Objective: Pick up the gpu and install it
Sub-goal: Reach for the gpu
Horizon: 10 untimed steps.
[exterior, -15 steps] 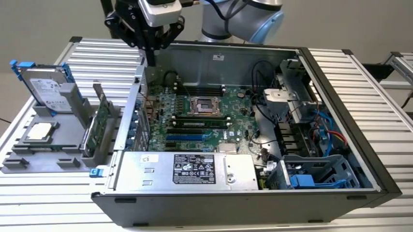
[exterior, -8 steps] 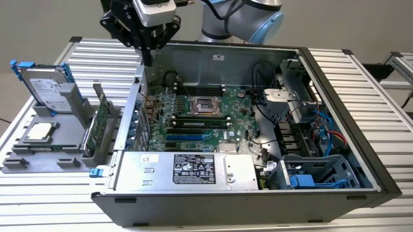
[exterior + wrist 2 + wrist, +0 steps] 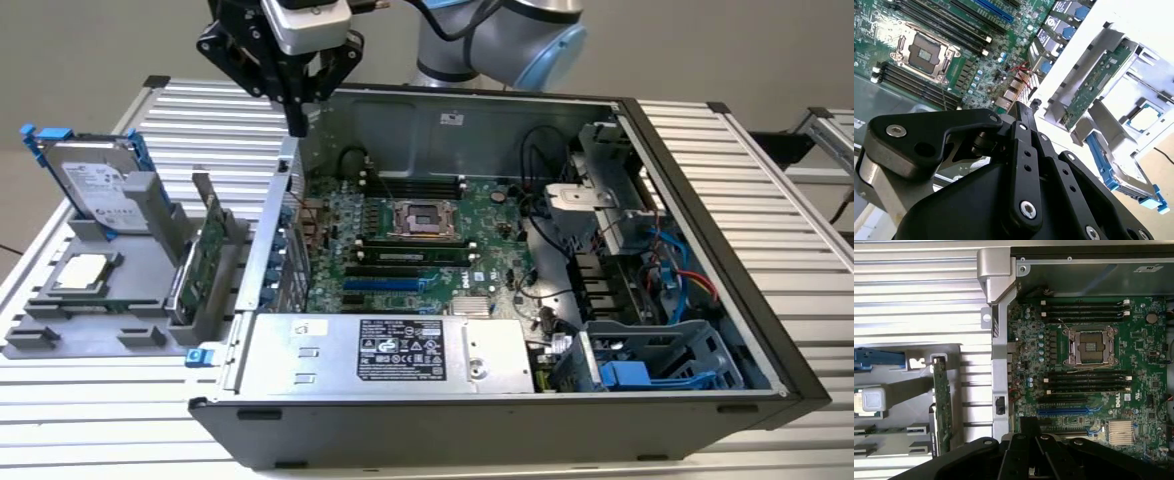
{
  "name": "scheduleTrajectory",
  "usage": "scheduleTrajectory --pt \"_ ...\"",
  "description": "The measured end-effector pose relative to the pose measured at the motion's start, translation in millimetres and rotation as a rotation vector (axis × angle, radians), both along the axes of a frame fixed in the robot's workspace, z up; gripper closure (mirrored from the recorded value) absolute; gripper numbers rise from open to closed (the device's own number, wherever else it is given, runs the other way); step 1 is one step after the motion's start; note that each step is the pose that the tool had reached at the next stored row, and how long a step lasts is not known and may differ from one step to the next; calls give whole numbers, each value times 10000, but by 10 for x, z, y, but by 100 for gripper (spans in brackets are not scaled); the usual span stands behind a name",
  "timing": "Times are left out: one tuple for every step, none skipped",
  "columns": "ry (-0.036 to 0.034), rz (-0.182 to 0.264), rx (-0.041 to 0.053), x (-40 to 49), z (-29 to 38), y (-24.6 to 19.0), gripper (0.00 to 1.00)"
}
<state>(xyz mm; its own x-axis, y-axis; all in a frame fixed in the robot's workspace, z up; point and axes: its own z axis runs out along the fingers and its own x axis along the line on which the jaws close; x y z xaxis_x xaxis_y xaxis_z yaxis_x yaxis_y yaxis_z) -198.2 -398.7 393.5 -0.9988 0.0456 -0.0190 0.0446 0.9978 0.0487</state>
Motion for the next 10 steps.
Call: scheduleTrajectory --pt "0 1 0 -9 0 0 100" --pt "0 0 0 -18 0 0 100" --pt "0 0 0 -28 0 0 100" --pt "0 1 0 -37 0 0 100" --pt "0 0 0 -45 0 0 100" --pt "1 0 -1 -55 0 0 100" --pt "0 0 0 -63 0 0 100" --pt "0 1 0 -72 0 0 100" --pt "0 0 0 -81 0 0 100" --pt "0 0 0 -89 0 0 100"
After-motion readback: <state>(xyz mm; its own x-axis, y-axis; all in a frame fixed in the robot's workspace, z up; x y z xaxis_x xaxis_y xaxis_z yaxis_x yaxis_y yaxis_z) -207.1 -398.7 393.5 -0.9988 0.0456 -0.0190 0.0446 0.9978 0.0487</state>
